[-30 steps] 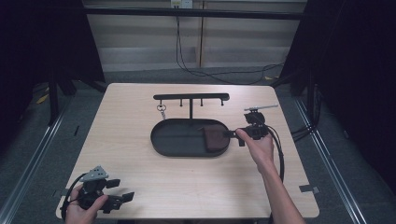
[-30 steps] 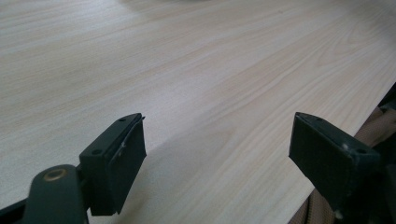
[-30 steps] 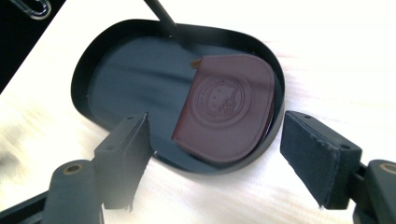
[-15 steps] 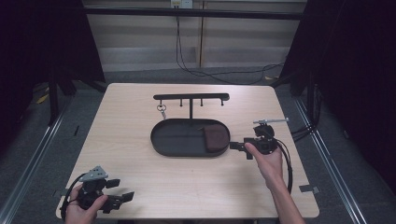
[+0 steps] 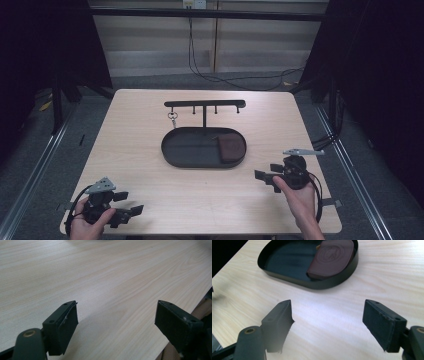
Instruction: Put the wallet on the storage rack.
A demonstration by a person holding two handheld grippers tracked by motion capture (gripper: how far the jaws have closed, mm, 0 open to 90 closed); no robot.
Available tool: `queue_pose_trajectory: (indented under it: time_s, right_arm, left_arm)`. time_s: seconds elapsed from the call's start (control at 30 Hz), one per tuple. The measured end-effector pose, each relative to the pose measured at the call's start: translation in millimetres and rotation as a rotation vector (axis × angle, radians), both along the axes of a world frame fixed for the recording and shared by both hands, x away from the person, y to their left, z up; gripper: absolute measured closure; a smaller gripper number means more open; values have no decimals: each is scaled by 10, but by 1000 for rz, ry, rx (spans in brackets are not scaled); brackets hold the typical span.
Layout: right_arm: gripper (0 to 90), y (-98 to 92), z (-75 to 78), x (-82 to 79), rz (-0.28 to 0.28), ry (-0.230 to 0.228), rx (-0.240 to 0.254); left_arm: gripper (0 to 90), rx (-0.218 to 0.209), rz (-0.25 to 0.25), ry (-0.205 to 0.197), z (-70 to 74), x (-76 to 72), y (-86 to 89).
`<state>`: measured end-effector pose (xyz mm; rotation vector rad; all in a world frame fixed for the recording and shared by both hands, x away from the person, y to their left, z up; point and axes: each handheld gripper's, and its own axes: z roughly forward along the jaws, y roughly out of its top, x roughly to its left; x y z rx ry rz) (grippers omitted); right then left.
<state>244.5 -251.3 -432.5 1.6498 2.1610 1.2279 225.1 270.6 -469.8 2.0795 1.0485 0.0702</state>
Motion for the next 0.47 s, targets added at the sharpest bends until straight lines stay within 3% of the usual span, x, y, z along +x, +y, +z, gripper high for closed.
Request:
queue_pose_trajectory:
  time_s: [0.1, 0.3, 0.47]
  right_arm:
    - [236, -33, -57, -147, -9, -7, 11]
    - [233, -76, -194, -366, -23, -4, -22]
    - [211, -183, -281, -380, -50, -15, -52]
  left_arm:
    - [184, -6, 8, 3, -4, 0, 5]
    - [184, -20, 18, 4, 8, -2, 37]
    - [184, -14, 12, 14, 2, 12, 36]
